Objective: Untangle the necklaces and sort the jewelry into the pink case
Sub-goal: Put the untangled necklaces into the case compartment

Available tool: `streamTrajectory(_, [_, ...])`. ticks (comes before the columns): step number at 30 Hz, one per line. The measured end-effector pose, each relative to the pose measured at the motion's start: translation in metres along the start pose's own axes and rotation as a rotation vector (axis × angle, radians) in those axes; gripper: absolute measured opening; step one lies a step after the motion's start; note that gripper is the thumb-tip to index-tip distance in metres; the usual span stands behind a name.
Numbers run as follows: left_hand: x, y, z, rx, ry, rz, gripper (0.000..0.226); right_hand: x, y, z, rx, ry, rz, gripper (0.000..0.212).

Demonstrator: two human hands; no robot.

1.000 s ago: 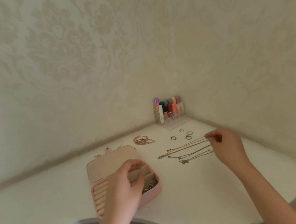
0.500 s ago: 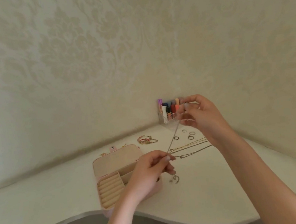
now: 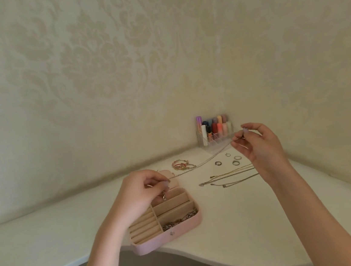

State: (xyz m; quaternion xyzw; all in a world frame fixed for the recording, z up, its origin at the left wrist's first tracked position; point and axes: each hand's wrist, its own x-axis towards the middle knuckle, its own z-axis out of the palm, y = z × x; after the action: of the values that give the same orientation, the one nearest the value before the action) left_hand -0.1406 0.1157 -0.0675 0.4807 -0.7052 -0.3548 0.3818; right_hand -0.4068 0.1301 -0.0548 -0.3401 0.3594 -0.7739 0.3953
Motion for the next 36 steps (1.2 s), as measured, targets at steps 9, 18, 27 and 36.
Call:
streamTrajectory(9, [-0.003,-0.012,0.004,-0.06,-0.02,-0.082,0.007,-0.007,0.022,-0.002,-0.044,-0.05,0.071,0.015])
streamTrajectory(18, [-0.008,-0.032,0.007,0.242,-0.099,-0.048,0.029,-0.022,0.033,0.018,-0.049,-0.142,0.149,0.012])
streamTrajectory(27, [-0.008,-0.016,0.029,-0.196,-0.186,-0.007,0.068,-0.047,0.04,0.079,0.145,-0.392,0.302,0.011])
streamTrajectory(36, [-0.026,-0.03,0.002,0.063,0.058,-0.021,0.013,-0.038,0.056,0.029,-0.719,-0.283,0.163,0.006])
